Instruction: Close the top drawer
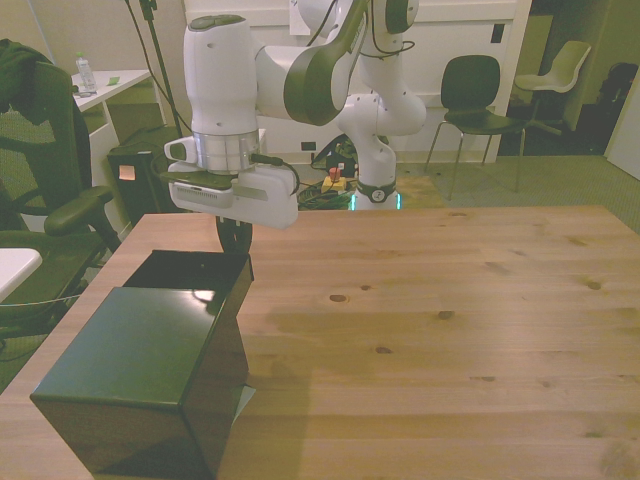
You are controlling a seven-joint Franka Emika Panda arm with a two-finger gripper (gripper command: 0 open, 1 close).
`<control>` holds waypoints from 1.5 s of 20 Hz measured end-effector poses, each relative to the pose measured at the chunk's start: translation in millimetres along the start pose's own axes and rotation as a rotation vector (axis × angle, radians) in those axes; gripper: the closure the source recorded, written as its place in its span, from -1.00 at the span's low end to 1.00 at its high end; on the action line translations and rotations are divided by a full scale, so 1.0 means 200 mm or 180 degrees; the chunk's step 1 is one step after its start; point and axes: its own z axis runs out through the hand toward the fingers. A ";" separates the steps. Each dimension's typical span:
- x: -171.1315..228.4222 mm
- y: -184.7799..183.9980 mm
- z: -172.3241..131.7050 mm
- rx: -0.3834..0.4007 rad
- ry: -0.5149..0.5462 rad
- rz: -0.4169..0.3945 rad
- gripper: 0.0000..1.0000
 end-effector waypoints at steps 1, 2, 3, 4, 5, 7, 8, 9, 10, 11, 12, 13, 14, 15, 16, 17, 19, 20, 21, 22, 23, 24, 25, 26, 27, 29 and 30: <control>0.01 -0.01 0.00 -0.0013 -0.0008 0.0002 1.00; 0.02 -0.02 -0.01 -0.0020 -0.0010 0.0005 1.00; 0.04 -0.03 -0.02 -0.0019 -0.0002 0.0008 1.00; 0.06 -0.04 -0.04 -0.0017 0.0006 0.0012 1.00; 0.07 -0.05 -0.05 -0.0017 0.0011 0.0018 1.00; 0.10 -0.06 -0.07 -0.0016 0.0019 0.0034 1.00; 0.12 -0.07 -0.08 -0.0018 0.0025 0.0041 1.00; 0.14 -0.08 -0.08 -0.0024 0.0028 0.0049 1.00; 0.16 -0.09 -0.08 -0.0028 0.0031 0.0055 1.00; 0.18 -0.10 -0.07 -0.0035 0.0027 0.0061 1.00; 0.19 -0.11 -0.06 -0.0028 0.0028 0.0070 1.00; 0.21 -0.13 -0.06 -0.0024 0.0025 0.0075 1.00; 0.22 -0.14 -0.06 -0.0023 0.0026 0.0076 1.00; 0.23 -0.16 -0.07 -0.0022 0.0029 0.0074 1.00; 0.24 -0.18 -0.07 -0.0020 0.0038 0.0069 1.00; 0.25 -0.20 -0.08 -0.0022 0.0044 0.0063 1.00; 0.26 -0.24 -0.09 -0.0026 0.0051 0.0049 1.00; 0.27 -0.26 -0.09 -0.0028 0.0055 0.0042 1.00; 0.27 -0.27 -0.09 -0.0035 0.0057 0.0037 1.00; 0.28 -0.28 -0.08 -0.0039 0.0062 0.0033 1.00; 0.29 -0.29 -0.08 -0.0044 0.0064 0.0029 1.00; 0.29 -0.30 -0.08 -0.0044 0.0072 0.0025 1.00; 0.30 -0.31 -0.08 -0.0042 0.0080 0.0020 1.00; 0.31 -0.32 -0.08 -0.0042 0.0088 0.0016 1.00; 0.31 -0.33 -0.08 -0.0043 0.0094 0.0014 1.00; 0.32 -0.34 -0.07 -0.0041 0.0108 0.0011 1.00; 0.33 -0.35 -0.07 -0.0043 0.0111 0.0009 1.00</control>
